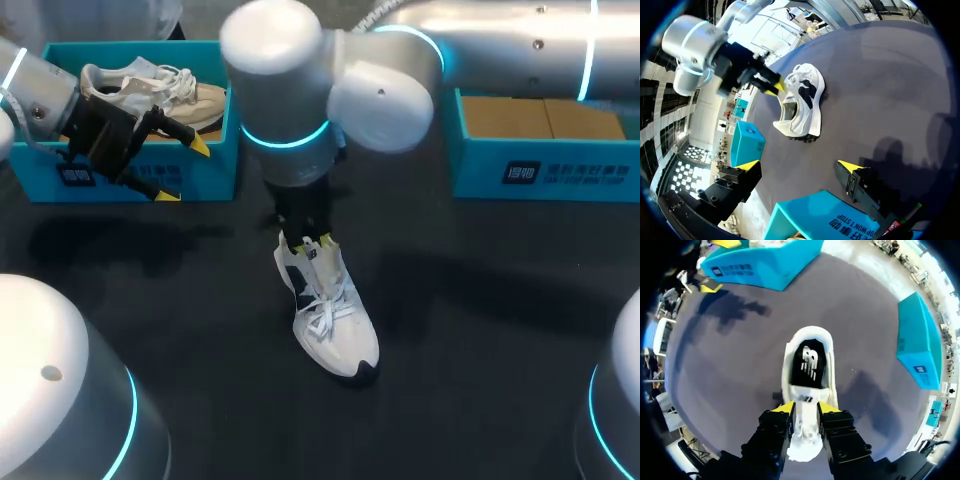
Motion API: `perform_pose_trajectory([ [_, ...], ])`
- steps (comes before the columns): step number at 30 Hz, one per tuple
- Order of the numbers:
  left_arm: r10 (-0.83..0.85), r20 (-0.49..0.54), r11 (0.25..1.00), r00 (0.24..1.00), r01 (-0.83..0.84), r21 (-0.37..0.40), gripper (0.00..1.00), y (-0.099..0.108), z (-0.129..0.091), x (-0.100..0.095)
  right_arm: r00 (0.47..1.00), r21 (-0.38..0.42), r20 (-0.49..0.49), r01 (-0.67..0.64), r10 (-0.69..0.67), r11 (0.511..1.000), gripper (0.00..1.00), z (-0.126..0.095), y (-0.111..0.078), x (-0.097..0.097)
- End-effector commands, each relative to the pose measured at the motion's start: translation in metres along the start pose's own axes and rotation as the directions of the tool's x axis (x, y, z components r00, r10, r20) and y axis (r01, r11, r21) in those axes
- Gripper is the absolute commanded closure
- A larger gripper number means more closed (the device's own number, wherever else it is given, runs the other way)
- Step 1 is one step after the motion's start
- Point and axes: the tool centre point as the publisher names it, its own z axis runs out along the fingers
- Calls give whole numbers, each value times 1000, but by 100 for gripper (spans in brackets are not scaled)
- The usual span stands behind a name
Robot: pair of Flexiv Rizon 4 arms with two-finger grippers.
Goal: Take the shoe out of the shoebox, open the shoe tongue, remove and reinsert the insole, then place the shoe into the shoebox
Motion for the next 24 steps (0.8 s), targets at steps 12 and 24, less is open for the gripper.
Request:
perform_pose_trajectory([
  [12,0,-3,1000,1000,0,-3,0,-1,0,0,976,-61,2,220,-220,974,7,-43,6,-6],
  [24,0,-3,1000,1000,0,-3,0,-1,0,0,855,-57,4,518,-519,853,0,-53,5,-16],
])
